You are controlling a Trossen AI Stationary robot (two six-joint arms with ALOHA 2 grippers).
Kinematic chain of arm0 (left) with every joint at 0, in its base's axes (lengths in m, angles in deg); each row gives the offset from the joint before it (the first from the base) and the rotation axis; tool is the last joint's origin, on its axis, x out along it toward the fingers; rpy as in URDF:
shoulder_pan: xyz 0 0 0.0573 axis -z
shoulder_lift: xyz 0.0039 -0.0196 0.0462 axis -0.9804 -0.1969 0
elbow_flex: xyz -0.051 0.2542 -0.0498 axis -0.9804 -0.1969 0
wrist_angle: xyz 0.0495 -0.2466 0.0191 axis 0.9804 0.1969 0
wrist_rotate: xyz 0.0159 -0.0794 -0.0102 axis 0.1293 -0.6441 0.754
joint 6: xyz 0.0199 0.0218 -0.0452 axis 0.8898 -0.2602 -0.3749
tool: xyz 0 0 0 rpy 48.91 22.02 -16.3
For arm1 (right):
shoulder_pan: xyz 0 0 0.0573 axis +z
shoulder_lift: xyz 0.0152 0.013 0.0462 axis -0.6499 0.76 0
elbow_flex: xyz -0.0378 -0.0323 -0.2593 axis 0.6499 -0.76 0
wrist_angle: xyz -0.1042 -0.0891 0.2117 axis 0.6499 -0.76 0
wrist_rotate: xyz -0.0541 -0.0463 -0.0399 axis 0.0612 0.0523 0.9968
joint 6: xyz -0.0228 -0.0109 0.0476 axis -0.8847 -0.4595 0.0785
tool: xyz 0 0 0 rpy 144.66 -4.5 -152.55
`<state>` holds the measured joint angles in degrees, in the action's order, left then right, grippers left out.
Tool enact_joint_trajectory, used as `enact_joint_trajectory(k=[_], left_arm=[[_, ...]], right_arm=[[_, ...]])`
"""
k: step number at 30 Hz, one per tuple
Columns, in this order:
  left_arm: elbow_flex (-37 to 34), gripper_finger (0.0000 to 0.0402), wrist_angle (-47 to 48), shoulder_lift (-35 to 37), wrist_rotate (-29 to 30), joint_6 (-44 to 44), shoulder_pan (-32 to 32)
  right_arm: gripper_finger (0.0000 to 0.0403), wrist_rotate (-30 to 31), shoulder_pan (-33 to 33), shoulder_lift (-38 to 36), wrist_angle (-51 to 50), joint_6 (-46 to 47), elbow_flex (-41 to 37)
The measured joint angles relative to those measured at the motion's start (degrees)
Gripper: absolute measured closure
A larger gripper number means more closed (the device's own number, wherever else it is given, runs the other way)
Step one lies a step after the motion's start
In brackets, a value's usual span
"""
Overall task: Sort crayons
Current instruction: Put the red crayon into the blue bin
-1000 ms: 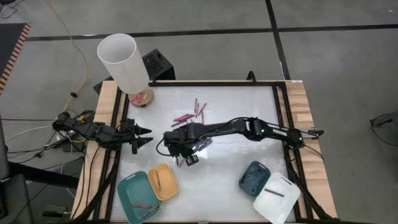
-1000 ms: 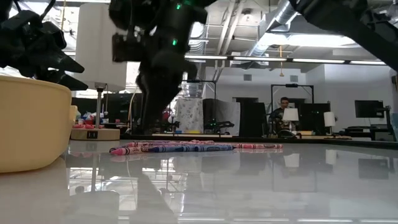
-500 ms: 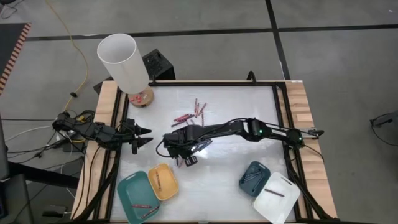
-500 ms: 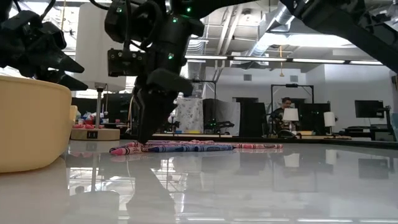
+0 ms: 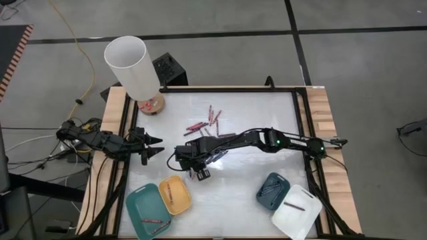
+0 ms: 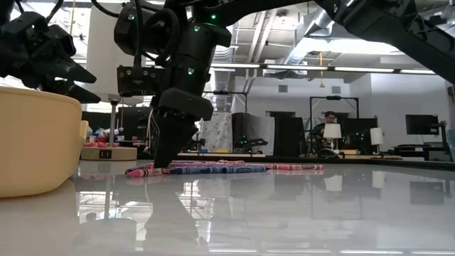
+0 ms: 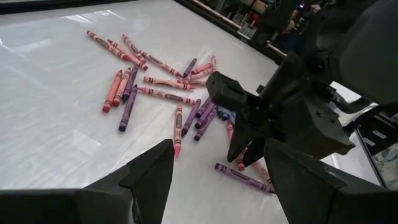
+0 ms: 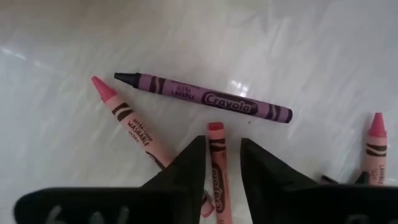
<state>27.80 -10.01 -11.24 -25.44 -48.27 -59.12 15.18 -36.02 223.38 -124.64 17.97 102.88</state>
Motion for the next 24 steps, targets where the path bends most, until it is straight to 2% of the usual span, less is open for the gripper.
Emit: enact_joint_trajectory(k=[14, 24], left_arm=[[0.0, 0.0161, 0.0, 0.0, 0.0, 0.0, 0.0], [0.0, 0.0161, 0.0, 0.0, 0.0, 0.0, 0.0]], right_arm=[[0.0396, 1.1, 0.7, -0.1, 0.2, 3.6, 0.0], [0.0396, 5.9, 1.8, -0.5, -0.2, 3.6, 1.7]])
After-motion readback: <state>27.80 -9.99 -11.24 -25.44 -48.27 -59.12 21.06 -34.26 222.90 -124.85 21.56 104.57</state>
